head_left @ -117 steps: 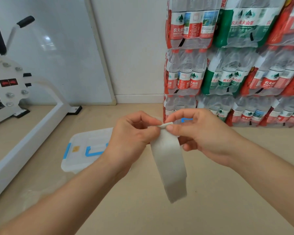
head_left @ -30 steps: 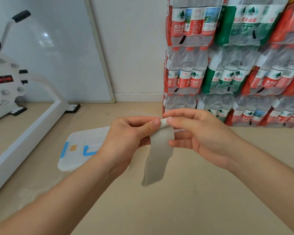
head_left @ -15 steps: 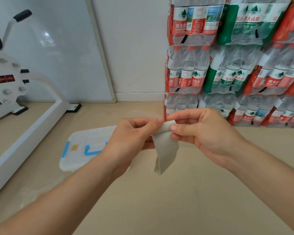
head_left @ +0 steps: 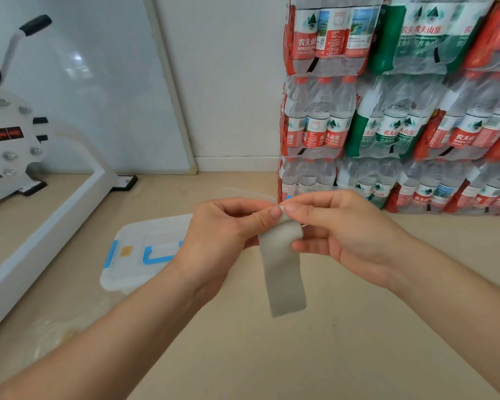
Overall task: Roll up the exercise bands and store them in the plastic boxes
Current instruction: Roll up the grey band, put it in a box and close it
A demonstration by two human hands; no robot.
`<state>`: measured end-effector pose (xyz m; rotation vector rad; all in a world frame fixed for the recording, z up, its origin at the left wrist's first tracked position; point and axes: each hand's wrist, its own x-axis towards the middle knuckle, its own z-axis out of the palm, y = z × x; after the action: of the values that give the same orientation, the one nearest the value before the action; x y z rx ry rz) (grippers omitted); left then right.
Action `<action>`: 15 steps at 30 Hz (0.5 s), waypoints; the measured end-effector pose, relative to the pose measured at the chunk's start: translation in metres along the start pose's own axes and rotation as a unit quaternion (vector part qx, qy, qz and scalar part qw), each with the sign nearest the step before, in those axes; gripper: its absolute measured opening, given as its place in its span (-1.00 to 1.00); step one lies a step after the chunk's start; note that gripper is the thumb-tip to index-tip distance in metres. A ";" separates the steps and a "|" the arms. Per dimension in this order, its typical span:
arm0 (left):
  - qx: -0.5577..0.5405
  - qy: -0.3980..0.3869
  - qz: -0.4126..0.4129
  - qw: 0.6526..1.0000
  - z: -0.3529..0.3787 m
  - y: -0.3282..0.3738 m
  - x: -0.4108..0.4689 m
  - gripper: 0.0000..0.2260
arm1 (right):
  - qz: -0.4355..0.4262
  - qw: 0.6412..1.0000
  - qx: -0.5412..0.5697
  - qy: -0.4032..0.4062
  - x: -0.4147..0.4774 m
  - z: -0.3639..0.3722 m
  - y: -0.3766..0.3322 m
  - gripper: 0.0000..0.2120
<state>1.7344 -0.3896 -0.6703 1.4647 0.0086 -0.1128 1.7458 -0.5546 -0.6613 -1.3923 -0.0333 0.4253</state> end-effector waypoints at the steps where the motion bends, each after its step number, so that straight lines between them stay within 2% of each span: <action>1: 0.003 0.006 0.002 1.000 0.000 0.000 0.000 -0.73 | -0.005 1.000 0.000 0.005 0.000 0.000 0.000 -0.83; 6: 0.016 0.006 -0.007 1.000 0.001 -0.002 0.000 -0.86 | -0.027 0.999 -0.009 0.035 0.002 -0.002 0.003 -0.85; 10: 0.042 -0.023 -0.037 0.998 0.002 0.001 -0.002 -0.73 | -0.041 0.998 -0.008 0.049 0.002 -0.002 0.003 -0.83; 15: 0.018 -0.024 -0.037 0.999 0.002 0.002 -0.002 -0.79 | -0.030 0.998 -0.007 0.047 0.001 -0.001 0.002 -0.82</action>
<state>1.7324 -0.3914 -0.6679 1.4974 0.0207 -0.2094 1.7461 -0.5550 -0.6637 -1.4198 -0.0011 0.3101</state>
